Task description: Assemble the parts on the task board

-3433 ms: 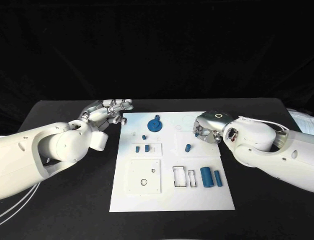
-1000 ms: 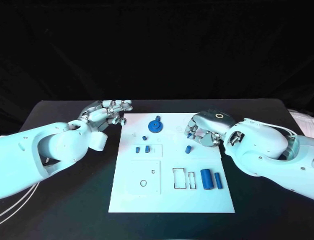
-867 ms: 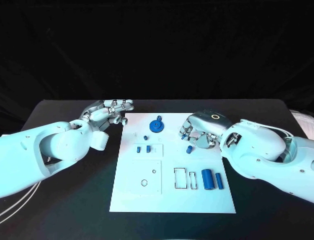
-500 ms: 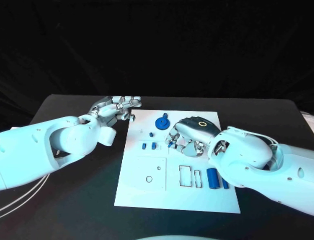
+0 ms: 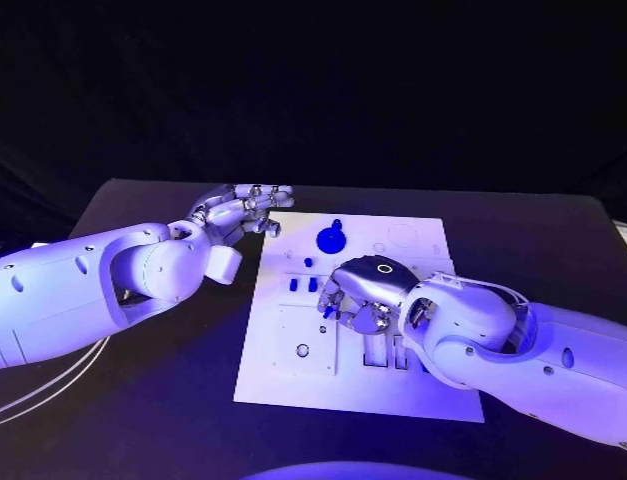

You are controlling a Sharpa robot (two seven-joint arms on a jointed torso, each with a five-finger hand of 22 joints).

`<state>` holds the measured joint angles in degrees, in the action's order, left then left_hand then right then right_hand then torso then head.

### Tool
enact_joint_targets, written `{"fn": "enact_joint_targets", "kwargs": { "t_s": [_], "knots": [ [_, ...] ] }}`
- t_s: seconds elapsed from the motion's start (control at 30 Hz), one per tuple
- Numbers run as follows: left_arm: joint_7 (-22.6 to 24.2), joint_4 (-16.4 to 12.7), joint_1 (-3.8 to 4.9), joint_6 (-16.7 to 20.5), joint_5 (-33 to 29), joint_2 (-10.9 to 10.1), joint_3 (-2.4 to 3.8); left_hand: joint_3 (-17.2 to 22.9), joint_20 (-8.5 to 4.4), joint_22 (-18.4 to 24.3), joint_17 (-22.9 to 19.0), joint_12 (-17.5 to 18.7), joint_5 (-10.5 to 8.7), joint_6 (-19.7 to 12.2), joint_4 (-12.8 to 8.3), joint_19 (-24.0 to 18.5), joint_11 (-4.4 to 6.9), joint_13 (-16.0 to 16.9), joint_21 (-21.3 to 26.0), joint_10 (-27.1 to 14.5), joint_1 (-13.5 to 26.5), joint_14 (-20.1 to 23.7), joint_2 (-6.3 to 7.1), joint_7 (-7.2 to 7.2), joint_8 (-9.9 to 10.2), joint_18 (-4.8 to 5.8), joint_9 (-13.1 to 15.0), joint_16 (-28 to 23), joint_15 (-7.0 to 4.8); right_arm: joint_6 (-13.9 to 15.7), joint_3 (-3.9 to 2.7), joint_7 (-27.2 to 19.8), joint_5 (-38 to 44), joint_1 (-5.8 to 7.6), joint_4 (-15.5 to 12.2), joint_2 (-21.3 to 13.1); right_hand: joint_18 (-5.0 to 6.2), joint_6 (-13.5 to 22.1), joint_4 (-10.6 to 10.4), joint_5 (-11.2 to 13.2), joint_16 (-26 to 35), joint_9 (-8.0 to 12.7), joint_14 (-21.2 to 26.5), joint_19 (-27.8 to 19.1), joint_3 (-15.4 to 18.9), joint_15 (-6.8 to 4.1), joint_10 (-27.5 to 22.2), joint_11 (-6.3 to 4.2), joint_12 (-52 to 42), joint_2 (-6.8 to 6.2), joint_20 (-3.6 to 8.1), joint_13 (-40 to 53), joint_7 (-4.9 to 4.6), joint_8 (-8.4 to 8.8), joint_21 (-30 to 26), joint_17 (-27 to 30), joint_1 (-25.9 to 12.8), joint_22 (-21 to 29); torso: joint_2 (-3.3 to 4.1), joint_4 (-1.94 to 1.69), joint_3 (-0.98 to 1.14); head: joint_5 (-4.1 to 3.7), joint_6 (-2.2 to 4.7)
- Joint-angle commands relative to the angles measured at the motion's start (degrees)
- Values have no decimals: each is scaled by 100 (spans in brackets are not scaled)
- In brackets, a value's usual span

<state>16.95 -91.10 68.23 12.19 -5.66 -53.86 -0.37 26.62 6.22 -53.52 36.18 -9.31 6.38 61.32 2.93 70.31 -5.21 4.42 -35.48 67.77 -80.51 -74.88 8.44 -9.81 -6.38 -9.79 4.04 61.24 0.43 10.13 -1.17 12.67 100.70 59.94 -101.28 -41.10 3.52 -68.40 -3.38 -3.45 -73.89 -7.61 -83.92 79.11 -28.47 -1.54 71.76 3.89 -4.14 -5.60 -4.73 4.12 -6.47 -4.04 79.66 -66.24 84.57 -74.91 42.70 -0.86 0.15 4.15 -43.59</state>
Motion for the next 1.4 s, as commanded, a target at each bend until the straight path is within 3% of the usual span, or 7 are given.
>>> {"fn": "enact_joint_targets", "kwargs": {
  "t_s": [0.03, 0.37, 1.1, 1.4],
  "knots": [
    [26, -21, 1, -110, 20, 12, 3, -3, -19, 5, -5, -40, 1, -36, -45, -6, -1, 2, 20, -40, -28, 42, -33, 20, -16, -40, -5, -30, -16, -231, 11, -97, 39, -28, 25, 25, 29, -7, 21, -19, -12, -8, -232, 11, -3, 26, 83, -67, 30, -13, -11, 3, -37, -30, 3, 2, -38, -48, -1, 0, 6, 13, -13],
    [30, -16, 1, -137, 31, 10, 3, -38, -14, 18, -30, -49, -3, -57, -51, -7, -13, -3, 40, -66, 0, 51, -27, 7, -12, -37, -9, -36, -6, -404, 31, -125, 29, -50, 89, 56, 29, -6, 30, -12, -13, -11, -232, 10, 3, 30, 80, -62, 33, -21, -15, 1, -41, -28, 3, 2, -50, -49, -1, -3, 8, 32, -30],
    [0, 2, 1, -155, 44, 10, 3, -43, -12, 23, -26, -53, -2, -58, -52, -9, -13, -3, 48, -69, 4, 51, -31, 8, -13, -38, -9, -33, -4, -451, 38, -146, 30, -72, 91, 138, 29, -6, 32, -11, -12, -11, -232, 11, 5, 31, 79, -61, 34, -22, -16, 1, -42, -27, 3, 4, -54, -50, 0, -4, 5, 79, -78],
    [-5, -4, 1, -160, 48, 6, 3, -43, -12, 23, -26, -53, -2, -58, -52, -9, -13, -3, 48, -69, 4, 51, -31, 8, -13, -38, -9, -33, -4, -705, 50, 3, 129, -77, 128, 192, 36, -2, 45, -9, -1, -21, -225, -13, 39, 43, 63, -50, 42, -32, -28, -5, -49, -19, -16, 27, -117, -23, 0, 2, 3, 82, -86]
  ]
}}
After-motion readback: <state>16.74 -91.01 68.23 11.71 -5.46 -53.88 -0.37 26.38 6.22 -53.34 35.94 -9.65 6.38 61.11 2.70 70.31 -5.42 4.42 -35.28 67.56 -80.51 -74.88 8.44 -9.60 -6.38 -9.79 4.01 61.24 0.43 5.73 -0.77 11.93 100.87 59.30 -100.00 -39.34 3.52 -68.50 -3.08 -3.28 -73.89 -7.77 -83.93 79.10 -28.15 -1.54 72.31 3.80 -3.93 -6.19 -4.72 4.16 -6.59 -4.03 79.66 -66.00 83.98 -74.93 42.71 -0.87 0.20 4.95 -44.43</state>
